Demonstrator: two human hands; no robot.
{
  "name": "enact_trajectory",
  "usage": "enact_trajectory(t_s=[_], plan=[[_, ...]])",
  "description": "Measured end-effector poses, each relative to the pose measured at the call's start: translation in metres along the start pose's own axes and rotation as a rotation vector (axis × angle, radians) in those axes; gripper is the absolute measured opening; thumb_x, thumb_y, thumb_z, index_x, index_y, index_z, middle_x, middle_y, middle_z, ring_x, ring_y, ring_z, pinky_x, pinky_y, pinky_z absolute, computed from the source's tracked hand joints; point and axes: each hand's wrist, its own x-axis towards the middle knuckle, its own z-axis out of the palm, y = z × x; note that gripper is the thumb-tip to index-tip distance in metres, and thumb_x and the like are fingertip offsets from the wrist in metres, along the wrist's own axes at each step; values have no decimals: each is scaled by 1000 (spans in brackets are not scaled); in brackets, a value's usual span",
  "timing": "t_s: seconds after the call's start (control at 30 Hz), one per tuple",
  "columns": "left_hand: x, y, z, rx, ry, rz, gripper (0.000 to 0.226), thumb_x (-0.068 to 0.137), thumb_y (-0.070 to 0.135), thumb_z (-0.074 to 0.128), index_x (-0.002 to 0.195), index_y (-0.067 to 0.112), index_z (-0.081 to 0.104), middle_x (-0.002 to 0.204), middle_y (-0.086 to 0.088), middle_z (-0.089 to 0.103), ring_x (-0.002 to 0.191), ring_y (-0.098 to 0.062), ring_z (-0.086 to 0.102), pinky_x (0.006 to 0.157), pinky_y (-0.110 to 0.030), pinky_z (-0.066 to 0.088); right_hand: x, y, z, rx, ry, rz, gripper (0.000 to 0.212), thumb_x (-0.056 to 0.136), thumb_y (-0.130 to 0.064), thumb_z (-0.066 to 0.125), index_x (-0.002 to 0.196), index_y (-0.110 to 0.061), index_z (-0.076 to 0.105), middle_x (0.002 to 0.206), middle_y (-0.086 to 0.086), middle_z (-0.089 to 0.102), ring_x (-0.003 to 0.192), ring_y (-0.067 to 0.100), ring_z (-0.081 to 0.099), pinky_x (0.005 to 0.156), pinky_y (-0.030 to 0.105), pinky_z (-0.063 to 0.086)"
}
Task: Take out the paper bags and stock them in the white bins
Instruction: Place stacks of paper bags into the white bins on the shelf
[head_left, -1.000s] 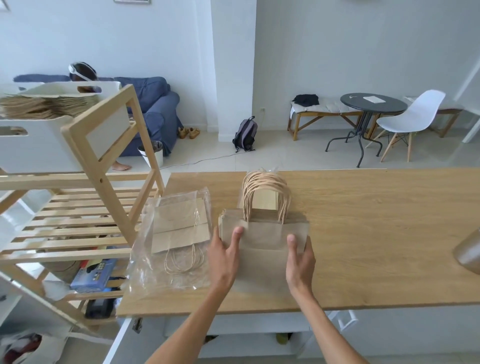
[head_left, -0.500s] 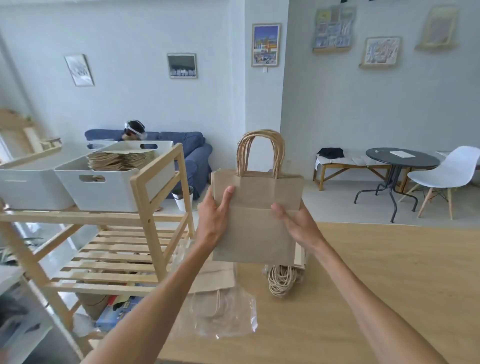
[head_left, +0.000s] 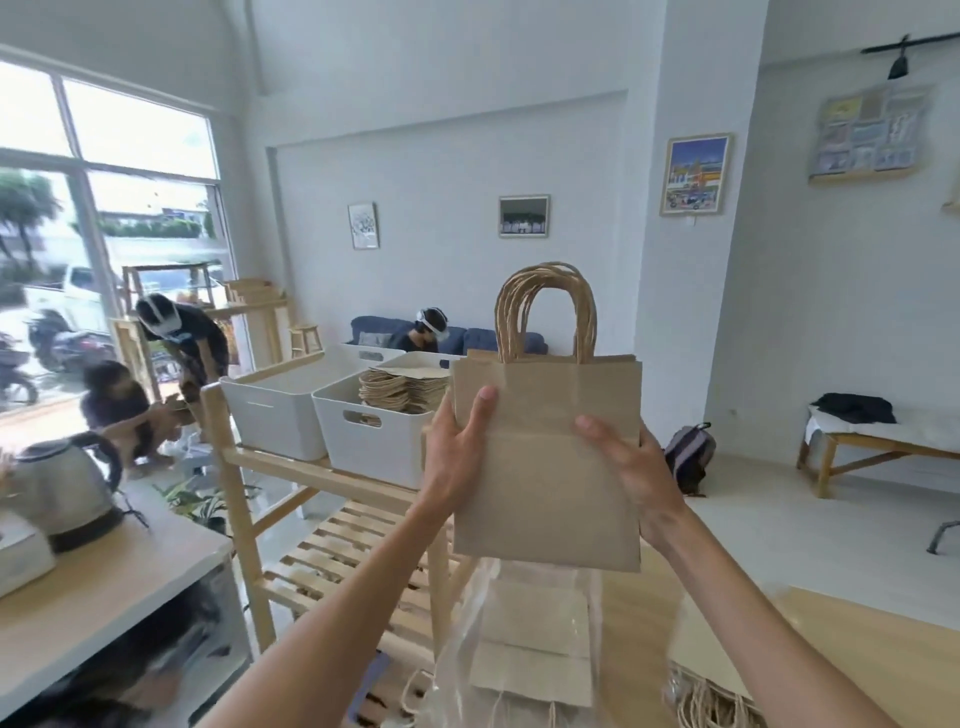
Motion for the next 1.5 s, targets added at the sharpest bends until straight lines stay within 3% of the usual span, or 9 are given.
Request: enact_trajectory(t_s=[0.17, 0.3, 0.57, 0.7, 0.83, 0.93, 1.1, 1.23, 1.5], plan=[[31, 13, -39, 25, 22, 51, 62, 68, 84, 66, 106, 35, 68, 101, 8, 79, 91, -15, 77, 74, -34, 62, 32, -9, 30, -69, -179, 102, 60, 63, -46, 95, 112, -15, 80, 112, 8, 80, 102, 27, 78, 85, 39, 61], [66, 28, -64, 61, -26, 73, 54, 72, 82, 64, 107, 41, 69, 107, 3, 79, 96, -20, 77, 85, -49, 63, 64, -32, 53, -91, -329, 73, 51, 73, -34, 90, 119, -18, 77, 119, 6, 78, 109, 25, 75, 83, 34, 63], [149, 53, -132, 53, -67, 122, 38, 91, 60, 63, 115, 31, 65, 109, -3, 78, 99, -26, 76, 89, -55, 60, 123, -43, 146, -161, -247, -134, 44, 71, -35, 90, 111, -18, 80, 110, 1, 81, 102, 20, 78, 84, 35, 61], [187, 55, -181, 89, -170, 107, 51, 94, 60, 54, 131, 24, 58, 120, -1, 73, 107, -18, 72, 85, -34, 62, 155, -35, 190, -155, -213, -163, 45, 66, -38, 90, 106, -18, 81, 109, 2, 81, 100, 21, 78, 86, 36, 59], [207, 27, -245, 338, -172, 97, 58, 102, 61, 32, 128, 15, 57, 120, -9, 66, 112, -27, 64, 99, -47, 53, 189, -27, 229, -113, -175, -162, 42, 61, -35, 91, 99, -18, 83, 107, 3, 81, 98, 20, 78, 77, 28, 63], [215, -15, -299, 562, -167, 47, 54, 103, 57, 29, 125, 17, 57, 124, -11, 65, 114, -28, 61, 101, -51, 51, 220, -17, 261, -99, -130, -132, 23, 72, -28, 91, 93, -19, 83, 105, 8, 81, 90, 26, 77, 91, 58, 59], [229, -71, -363, 893, -292, -48, 72, 92, 78, 32, 126, 21, 60, 134, -4, 61, 113, -18, 61, 100, -46, 52, 279, 4, 320, -45, -86, -91, 26, 75, -32, 90, 95, -20, 78, 94, -1, 83, 79, 19, 79, 53, 28, 60], [247, -105, -389, 1202, -335, 8, 90, 84, 89, 15, 124, 26, 64, 133, 4, 62, 125, -12, 51, 118, -42, 32, 326, 37, 369, -25, -93, -82, 24, 75, -32, 90, 92, -22, 78, 87, -9, 82, 79, 13, 79, 61, 28, 62], [262, -158, -406, 1163, -140, 284, 60, 92, 82, 29, 104, 36, 64, 115, 18, 59, 109, 5, 38, 99, -28, 36, 399, 117, 410, -164, -60, 15, 35, 76, -35, 89, 103, -17, 74, 102, 1, 78, 89, 16, 75, 71, 29, 60]])
